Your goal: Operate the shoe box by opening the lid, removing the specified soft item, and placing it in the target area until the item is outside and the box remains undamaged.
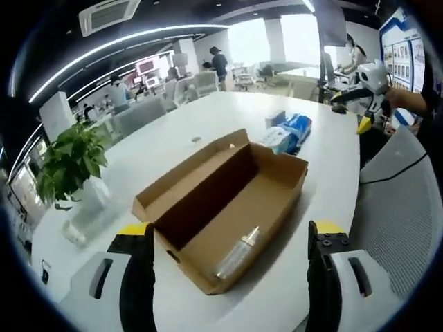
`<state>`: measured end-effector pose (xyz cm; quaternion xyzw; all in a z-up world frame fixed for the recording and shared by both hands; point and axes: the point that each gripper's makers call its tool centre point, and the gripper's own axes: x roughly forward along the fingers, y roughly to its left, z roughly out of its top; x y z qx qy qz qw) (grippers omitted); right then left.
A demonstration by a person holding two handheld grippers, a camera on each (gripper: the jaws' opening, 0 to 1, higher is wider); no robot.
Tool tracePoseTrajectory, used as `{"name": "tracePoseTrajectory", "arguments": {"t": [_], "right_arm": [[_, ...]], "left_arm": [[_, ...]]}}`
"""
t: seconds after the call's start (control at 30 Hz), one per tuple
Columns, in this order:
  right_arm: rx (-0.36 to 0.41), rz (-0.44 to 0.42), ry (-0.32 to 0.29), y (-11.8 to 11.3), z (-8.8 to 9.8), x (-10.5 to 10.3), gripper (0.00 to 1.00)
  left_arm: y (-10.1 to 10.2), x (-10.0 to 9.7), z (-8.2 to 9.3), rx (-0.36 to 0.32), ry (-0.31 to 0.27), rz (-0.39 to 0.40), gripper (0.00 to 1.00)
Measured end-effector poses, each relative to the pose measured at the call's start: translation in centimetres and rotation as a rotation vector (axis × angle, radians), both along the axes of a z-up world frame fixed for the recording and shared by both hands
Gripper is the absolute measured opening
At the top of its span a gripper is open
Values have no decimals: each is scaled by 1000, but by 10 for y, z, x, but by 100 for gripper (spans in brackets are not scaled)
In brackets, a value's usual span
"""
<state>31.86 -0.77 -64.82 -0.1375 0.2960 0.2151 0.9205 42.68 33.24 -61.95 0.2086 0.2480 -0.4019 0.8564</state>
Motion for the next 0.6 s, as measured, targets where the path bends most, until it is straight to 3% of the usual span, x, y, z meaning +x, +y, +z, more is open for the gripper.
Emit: {"name": "tracePoseTrajectory", "arguments": {"t": [0.6], "right_arm": [[-38,32,19,19,-8,-12,99]], "left_arm": [[-7,14,-13,71,38,-88,88]]}}
